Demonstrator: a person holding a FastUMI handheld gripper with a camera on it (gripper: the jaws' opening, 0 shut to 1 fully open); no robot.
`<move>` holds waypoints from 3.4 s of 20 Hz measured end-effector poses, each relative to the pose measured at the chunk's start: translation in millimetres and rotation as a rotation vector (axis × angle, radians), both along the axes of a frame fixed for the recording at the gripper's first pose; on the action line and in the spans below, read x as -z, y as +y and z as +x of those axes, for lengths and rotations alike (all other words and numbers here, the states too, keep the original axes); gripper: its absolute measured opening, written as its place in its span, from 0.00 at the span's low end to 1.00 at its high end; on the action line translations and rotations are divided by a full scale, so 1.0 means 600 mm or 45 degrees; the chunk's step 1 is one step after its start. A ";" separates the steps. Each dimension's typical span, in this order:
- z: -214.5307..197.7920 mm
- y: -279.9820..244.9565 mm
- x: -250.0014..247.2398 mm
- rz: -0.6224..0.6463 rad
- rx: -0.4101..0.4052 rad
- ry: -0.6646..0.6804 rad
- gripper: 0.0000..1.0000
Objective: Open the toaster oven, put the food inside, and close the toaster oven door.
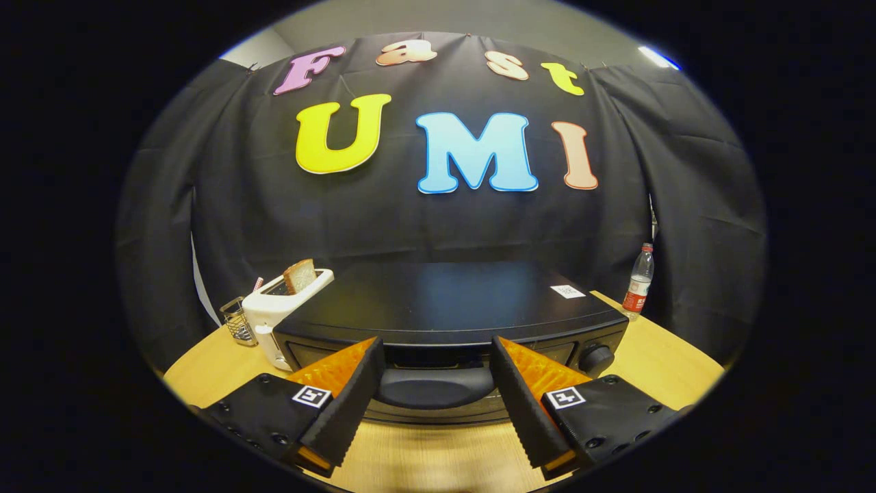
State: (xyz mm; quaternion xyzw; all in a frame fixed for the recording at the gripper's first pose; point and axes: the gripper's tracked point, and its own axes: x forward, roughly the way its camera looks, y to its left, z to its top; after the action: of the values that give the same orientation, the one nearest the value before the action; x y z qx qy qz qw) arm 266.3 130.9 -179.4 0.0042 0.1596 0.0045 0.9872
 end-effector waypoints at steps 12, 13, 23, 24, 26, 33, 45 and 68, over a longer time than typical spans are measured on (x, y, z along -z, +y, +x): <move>-0.038 0.005 0.009 -0.031 -0.039 -0.022 0.98; -0.047 0.005 0.013 -0.032 -0.041 -0.021 0.98; -0.143 -0.003 0.059 -0.066 -0.049 0.065 0.96; -0.153 -0.002 0.064 -0.076 -0.051 0.082 0.96; -0.170 -0.001 0.078 -0.099 -0.060 0.116 0.96; -0.233 0.015 0.123 -0.079 -0.135 0.282 0.96; -0.343 -0.084 0.046 0.040 -0.112 0.279 0.97; -0.470 -0.266 0.221 0.333 -0.327 1.223 0.95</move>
State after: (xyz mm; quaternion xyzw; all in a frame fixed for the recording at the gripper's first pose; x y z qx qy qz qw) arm -15.7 -28.8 -311.9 0.1094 0.5925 0.1432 0.7852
